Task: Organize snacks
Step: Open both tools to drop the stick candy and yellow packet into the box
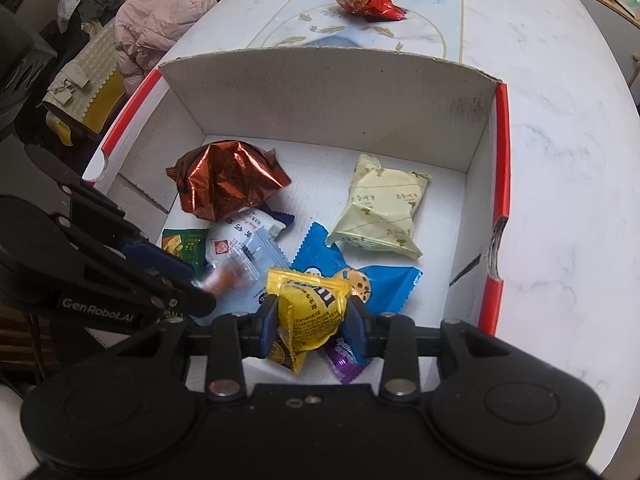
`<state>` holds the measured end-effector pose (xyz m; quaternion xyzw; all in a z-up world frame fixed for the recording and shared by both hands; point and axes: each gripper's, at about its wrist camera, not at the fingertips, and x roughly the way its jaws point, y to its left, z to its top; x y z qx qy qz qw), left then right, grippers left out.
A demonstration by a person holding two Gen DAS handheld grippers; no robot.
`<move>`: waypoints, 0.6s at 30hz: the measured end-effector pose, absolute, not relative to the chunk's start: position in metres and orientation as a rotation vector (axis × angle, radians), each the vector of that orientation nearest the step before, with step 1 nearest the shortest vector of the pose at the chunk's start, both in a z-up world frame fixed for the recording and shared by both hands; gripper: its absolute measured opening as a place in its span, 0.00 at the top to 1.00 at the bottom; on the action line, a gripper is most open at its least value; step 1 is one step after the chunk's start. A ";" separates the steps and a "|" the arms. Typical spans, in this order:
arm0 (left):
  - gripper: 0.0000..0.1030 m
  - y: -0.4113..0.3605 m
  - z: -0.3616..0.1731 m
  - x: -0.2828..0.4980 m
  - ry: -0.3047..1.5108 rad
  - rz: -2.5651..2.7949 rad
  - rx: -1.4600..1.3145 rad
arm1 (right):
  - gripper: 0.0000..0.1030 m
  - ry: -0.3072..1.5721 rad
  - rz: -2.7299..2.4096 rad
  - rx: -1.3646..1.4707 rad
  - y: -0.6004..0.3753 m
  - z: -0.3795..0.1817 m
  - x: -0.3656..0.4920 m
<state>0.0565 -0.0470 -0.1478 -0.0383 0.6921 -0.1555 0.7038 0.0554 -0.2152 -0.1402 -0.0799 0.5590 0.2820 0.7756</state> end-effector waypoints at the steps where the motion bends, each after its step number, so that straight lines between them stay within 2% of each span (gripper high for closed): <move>1: 0.69 -0.047 -0.146 0.056 1.535 -0.348 -0.086 | 0.64 1.208 0.613 -0.168 -0.216 -0.139 0.056; 3: 0.59 -0.045 -0.141 0.056 1.522 -0.352 -0.092 | 0.63 1.201 0.620 -0.160 -0.216 -0.136 0.055; 11: 0.55 -0.040 -0.116 0.053 1.460 -0.369 -0.096 | 0.58 1.160 0.633 -0.131 -0.218 -0.113 0.054; 18: 0.53 -0.035 -0.083 0.054 1.370 -0.358 -0.091 | 0.46 1.094 0.641 -0.138 -0.218 -0.084 0.052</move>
